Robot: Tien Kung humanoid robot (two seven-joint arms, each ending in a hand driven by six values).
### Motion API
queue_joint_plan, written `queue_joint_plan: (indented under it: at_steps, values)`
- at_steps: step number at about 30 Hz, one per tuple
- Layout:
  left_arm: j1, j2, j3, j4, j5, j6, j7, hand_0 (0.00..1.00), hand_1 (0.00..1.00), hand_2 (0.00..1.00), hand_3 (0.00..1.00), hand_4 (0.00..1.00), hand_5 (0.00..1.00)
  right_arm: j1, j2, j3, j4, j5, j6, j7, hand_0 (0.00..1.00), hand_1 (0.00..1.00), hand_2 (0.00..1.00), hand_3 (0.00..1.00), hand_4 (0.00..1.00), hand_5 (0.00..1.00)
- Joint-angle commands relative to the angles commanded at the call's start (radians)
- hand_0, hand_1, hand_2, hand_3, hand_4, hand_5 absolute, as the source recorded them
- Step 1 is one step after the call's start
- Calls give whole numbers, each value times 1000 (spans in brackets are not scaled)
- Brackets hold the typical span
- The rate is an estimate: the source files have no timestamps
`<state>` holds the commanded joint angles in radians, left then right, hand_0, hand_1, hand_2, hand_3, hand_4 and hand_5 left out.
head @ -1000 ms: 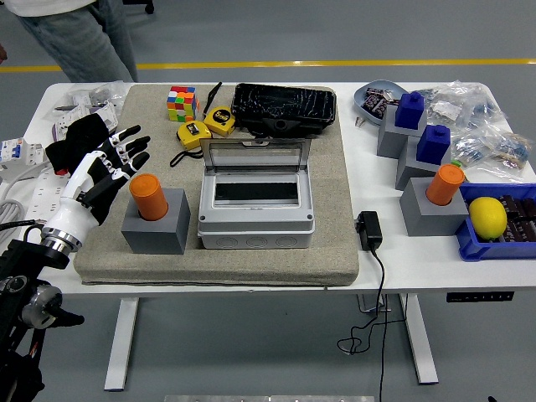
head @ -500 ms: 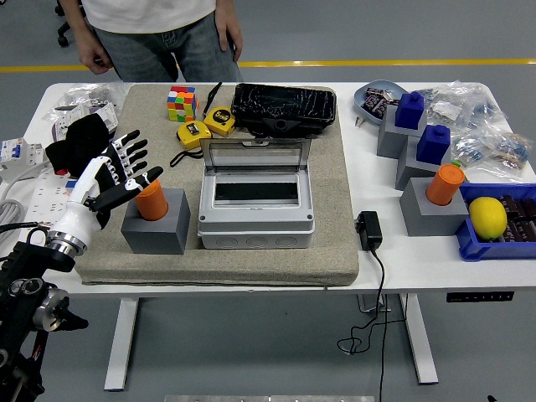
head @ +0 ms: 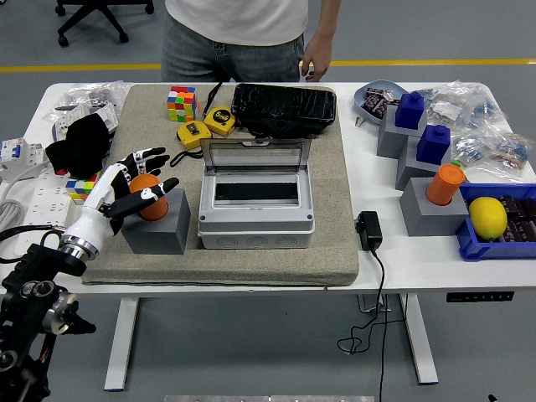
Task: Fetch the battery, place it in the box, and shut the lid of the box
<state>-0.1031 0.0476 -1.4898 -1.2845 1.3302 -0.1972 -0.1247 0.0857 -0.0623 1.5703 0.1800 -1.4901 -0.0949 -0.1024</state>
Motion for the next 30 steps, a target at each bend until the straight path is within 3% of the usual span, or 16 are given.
queue_joint_plan:
  at_steps: [2,3,8,9,20,21,30]
  values:
    - [0,-2,0,3,3,2,0,802,783,673,651,998,221,1,-1,-1,0,1,-1,1,856,809,768,777,998,998]
    - [0,-2,1,4,4,3,0,763,760,637,614,998,70,1,-1,-2,0,2,-1,1,855,808,767,774,998,998]
    - [-2,-2,6,7,18,15,1,763,760,637,614,998,70,2,-1,-1,0,3,-2,1,855,808,767,774,998,998]
    - [-2,-2,6,8,19,20,1,746,746,621,587,998,2,2,-1,-1,0,3,-2,1,851,809,767,776,998,998]
    - [-5,-9,24,25,-25,61,-18,718,727,565,556,998,2,2,-2,-3,0,5,-3,2,852,809,767,773,998,998]
    - [-5,-10,24,27,-32,62,-20,689,700,517,491,998,2,2,-2,-4,0,6,-3,2,852,808,766,773,998,998]
    - [-8,-12,32,35,-45,82,-29,665,666,490,455,998,2,3,-2,-4,0,9,-4,1,852,808,768,772,998,998]
